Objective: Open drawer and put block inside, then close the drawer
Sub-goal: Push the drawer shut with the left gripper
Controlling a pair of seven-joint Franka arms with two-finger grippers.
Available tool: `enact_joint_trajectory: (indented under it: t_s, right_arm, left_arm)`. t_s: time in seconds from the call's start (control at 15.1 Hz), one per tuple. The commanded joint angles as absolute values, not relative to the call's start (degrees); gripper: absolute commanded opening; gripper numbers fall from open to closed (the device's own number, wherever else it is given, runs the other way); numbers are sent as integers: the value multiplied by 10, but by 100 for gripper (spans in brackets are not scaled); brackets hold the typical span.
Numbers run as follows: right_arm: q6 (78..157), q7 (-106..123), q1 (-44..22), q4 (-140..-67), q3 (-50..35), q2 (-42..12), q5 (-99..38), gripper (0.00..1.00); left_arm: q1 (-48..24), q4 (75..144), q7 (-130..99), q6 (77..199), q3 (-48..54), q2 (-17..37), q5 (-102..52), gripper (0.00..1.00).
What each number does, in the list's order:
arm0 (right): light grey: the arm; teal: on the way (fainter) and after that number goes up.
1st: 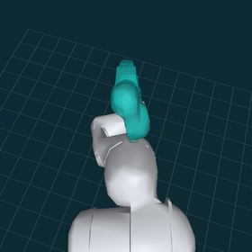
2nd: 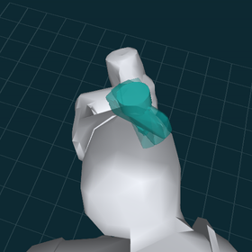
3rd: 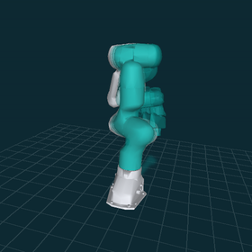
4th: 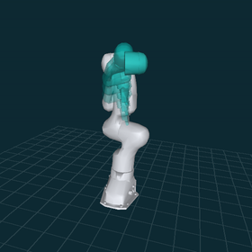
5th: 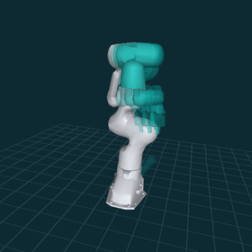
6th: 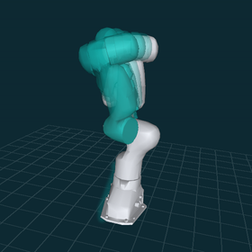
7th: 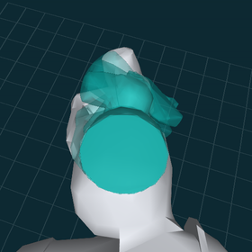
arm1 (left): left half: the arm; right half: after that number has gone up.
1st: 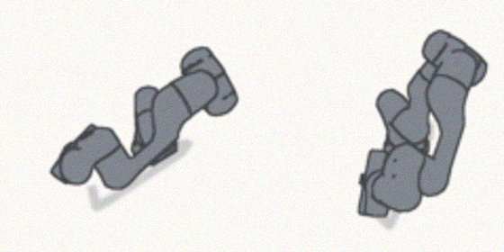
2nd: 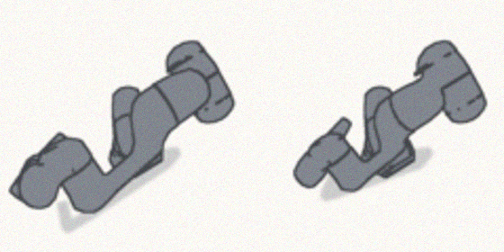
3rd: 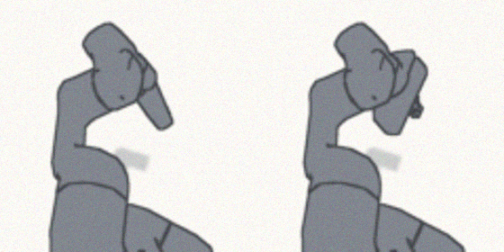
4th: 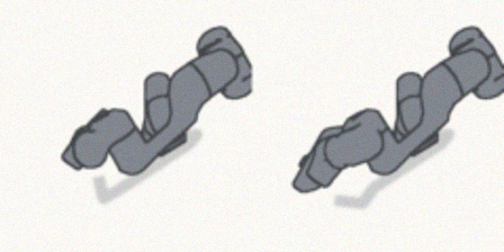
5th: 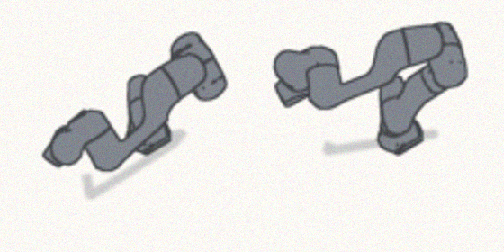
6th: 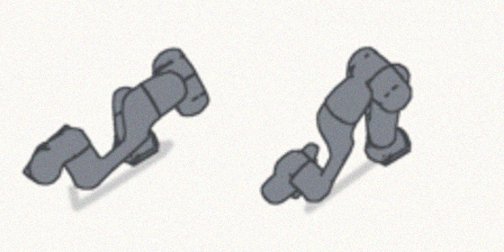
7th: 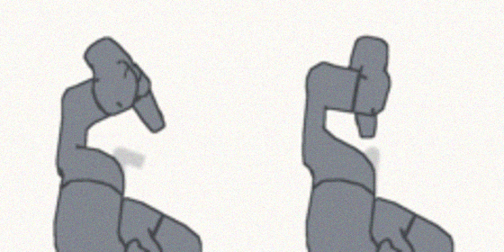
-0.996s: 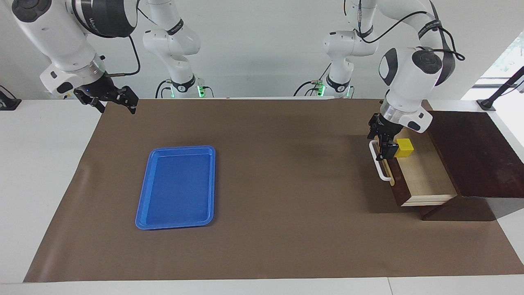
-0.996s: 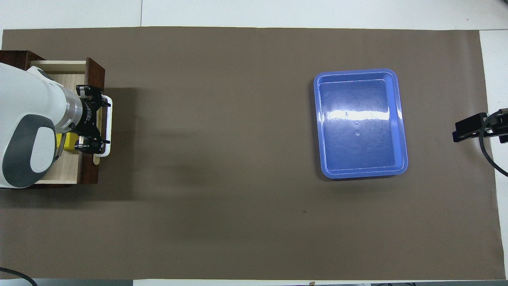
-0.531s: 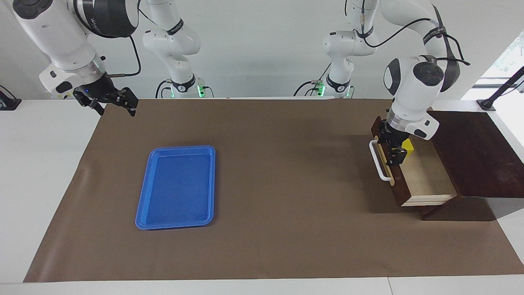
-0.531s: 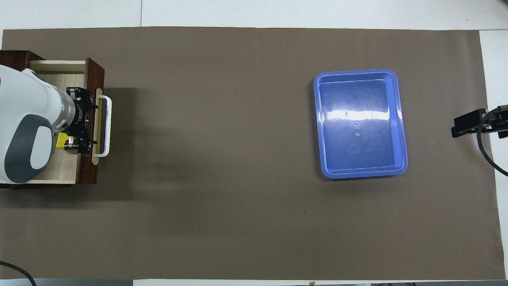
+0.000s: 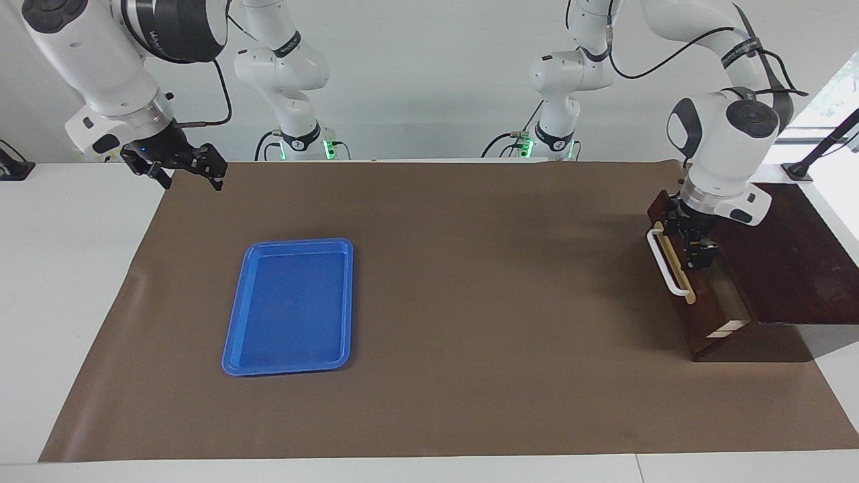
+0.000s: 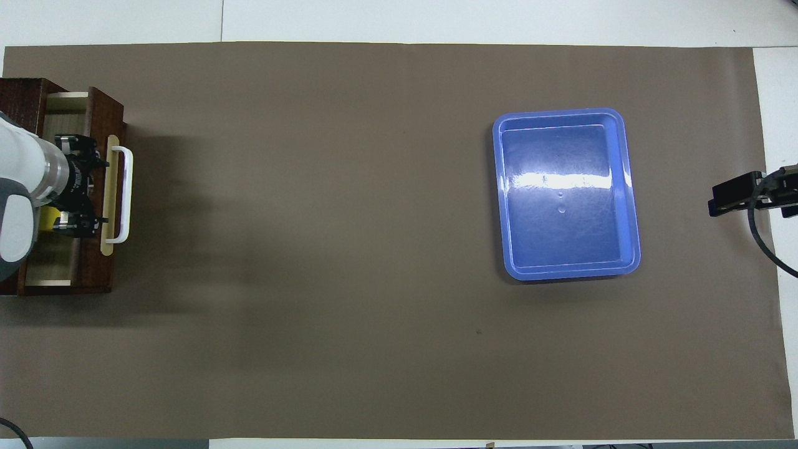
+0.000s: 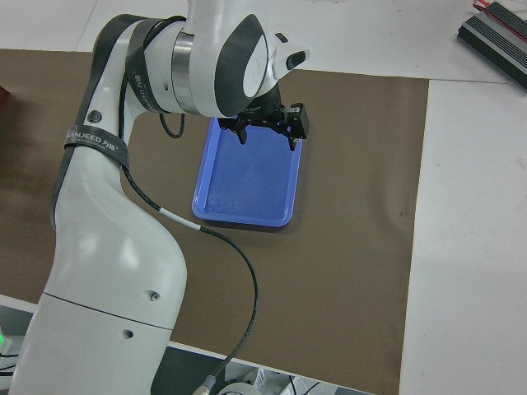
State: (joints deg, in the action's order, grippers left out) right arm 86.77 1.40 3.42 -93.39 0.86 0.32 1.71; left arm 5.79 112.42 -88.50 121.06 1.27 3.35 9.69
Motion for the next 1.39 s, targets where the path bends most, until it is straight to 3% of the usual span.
enact_joint_trajectory:
  t_s: [0.0,0.2,0.46,0.66,0.86,1.06,1.33]
  right_arm:
    - [880,6,40,-946,3,11,25,100]
    - [880,7,36,-950,3,16,26,100]
    - [879,26,35,-950,3,16,27,100]
    - [875,28,40,-950,3,16,26,100]
    - [875,28,40,-949,3,16,25,100]
    - [875,28,40,-949,3,16,26,100]
    - [875,28,40,-949,2,16,25,100]
  left_arm:
    - [89,1123,-852,1242,16,38,110,100]
    - [75,1111,-849,1213,17,40,110,100]
    - [42,1019,-769,1066,28,29,89,100]
    - [3,1018,-560,1021,32,-17,64,100]
    - [-10,1010,-320,964,34,-27,18,100]
    - [-46,992,-198,914,34,-28,4,100]
    - [-35,932,-122,859,44,10,6,100]
